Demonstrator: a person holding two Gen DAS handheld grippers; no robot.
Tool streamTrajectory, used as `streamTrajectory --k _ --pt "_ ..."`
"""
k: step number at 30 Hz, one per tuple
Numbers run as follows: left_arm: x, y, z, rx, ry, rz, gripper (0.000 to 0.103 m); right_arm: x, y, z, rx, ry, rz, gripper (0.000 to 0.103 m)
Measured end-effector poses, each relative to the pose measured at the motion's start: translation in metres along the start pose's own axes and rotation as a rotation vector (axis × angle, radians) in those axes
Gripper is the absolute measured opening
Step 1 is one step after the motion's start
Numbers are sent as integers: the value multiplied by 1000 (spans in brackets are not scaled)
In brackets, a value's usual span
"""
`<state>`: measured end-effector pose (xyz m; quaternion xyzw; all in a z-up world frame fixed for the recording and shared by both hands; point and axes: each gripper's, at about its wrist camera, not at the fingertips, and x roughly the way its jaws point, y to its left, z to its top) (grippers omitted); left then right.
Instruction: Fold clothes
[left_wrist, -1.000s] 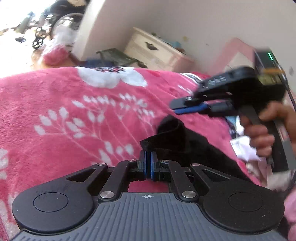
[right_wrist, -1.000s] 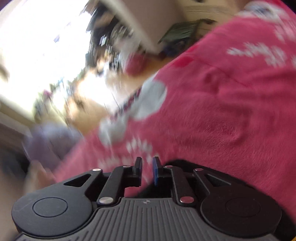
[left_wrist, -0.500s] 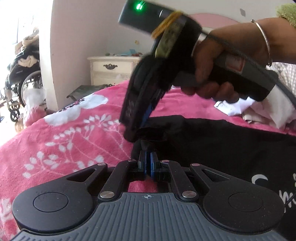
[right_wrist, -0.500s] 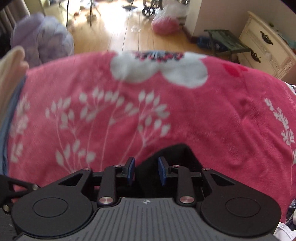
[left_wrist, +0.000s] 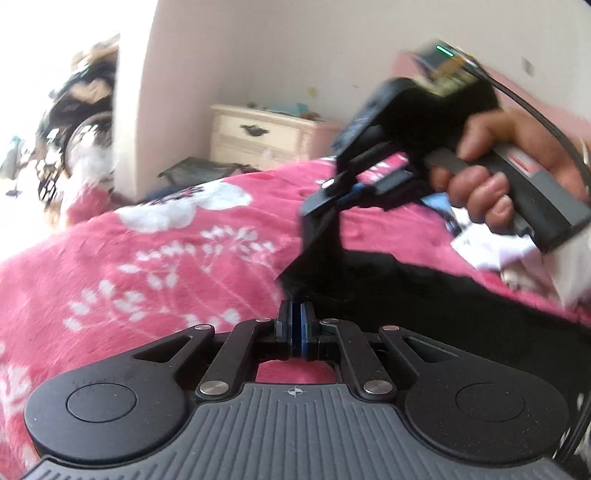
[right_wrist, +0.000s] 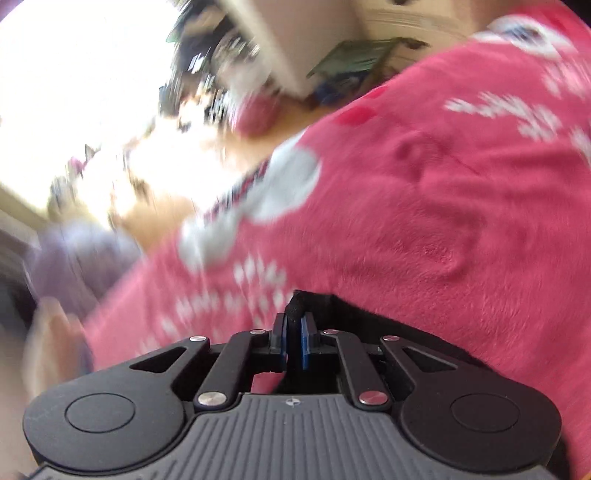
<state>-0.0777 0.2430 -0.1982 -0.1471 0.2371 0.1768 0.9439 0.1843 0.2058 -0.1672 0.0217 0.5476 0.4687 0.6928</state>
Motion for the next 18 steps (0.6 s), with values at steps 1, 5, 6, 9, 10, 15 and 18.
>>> streamTrajectory --k 1,5,6,9,10,15,18 --pt "0 6 1 -39 3 8 3 1 -4 3 48 -18 29 8" --pt "4 38 1 -254 50 45 3 18 -13 10 209 -69 130 9" --pt "6 47 0 -306 69 59 3 25 -14 11 244 -77 153 9" --pt "5 63 -6 -403 90 76 3 56 -17 5 328 -85 178 12" --pt "4 66 -7 -424 90 75 3 66 -19 3 362 -77 200 14" --pt "-2 73 -8 -459 77 18 7 72 -26 -3 445 -96 311 47" --pt "-3 70 -5 -422 57 -28 17 47 -31 4 445 -126 368 48"
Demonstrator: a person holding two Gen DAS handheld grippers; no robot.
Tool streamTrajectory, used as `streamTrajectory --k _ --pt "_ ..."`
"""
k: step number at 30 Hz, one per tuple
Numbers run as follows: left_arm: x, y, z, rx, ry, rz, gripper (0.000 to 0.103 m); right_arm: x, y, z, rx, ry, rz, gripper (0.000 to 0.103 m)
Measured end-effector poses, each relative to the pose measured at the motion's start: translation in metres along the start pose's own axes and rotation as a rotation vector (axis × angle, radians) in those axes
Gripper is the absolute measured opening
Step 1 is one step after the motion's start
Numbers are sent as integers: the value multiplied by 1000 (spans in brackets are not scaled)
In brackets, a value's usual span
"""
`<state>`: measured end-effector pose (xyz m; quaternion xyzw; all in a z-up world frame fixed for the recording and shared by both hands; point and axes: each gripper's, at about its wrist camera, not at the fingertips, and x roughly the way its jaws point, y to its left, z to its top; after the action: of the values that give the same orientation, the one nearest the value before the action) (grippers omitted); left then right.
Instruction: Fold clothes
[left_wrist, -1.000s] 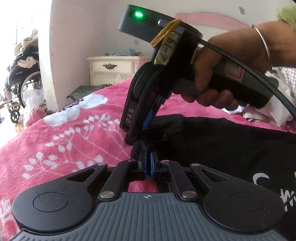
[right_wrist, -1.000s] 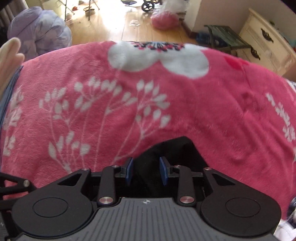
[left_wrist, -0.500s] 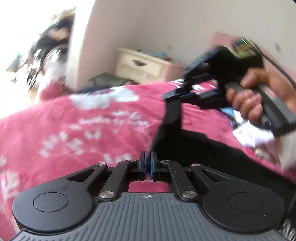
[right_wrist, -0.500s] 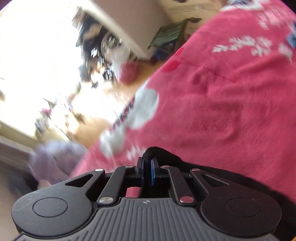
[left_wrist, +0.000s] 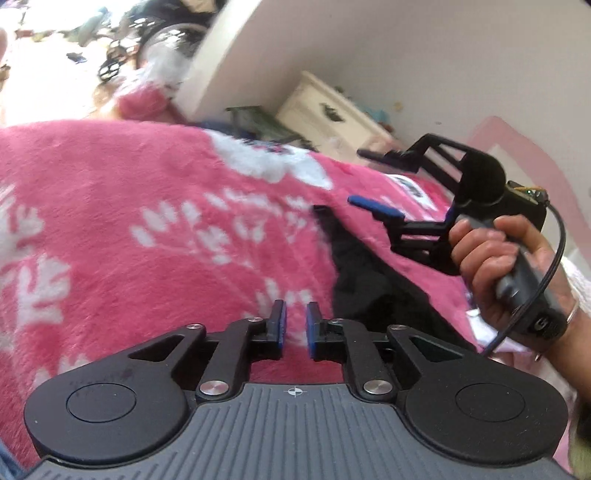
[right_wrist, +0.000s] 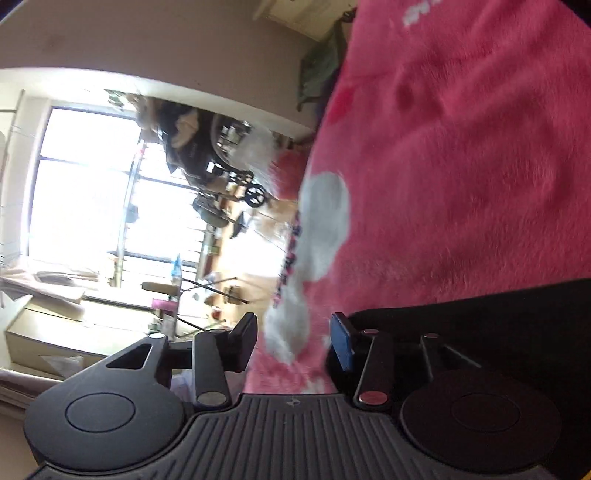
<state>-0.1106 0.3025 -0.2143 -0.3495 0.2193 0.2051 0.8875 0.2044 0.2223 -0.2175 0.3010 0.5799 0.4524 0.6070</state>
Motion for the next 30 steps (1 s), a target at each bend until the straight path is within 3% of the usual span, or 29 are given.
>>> streamTrajectory --k 4,6,8,11,13,14,15,19,25,28,30 --pt "4 -24 4 179 -14 -53 33 -44 19 2 -73 43 44 48" --pt "9 -46 4 324 -2 -44 44 -69 26 -4 -119 72 23 48" --pt "16 -70 -2 477 -16 -7 49 -90 28 -12 -141 94 -11 48" --pt "29 -101 -16 693 -40 38 49 -113 24 -23 -164 111 -76 48" --pt "43 -110 -25 778 -39 118 35 -121 19 -29 -183 109 -114 48" --pt "48 -109 -26 773 -23 155 19 -123 18 -31 -192 107 -129 48" --pt "50 -105 -23 726 -9 181 13 -123 16 -34 -204 105 -147 48" --pt "36 -67 3 431 -25 176 12 -116 10 -51 -286 107 -235 48" --pt "31 0 31 -2 31 129 12 -78 12 -87 -483 125 -381 45" --pt "24 20 36 -134 13 120 12 -62 17 -107 -582 134 -429 40" --pt "21 24 36 -157 6 122 12 -49 24 -119 -654 130 -457 38"
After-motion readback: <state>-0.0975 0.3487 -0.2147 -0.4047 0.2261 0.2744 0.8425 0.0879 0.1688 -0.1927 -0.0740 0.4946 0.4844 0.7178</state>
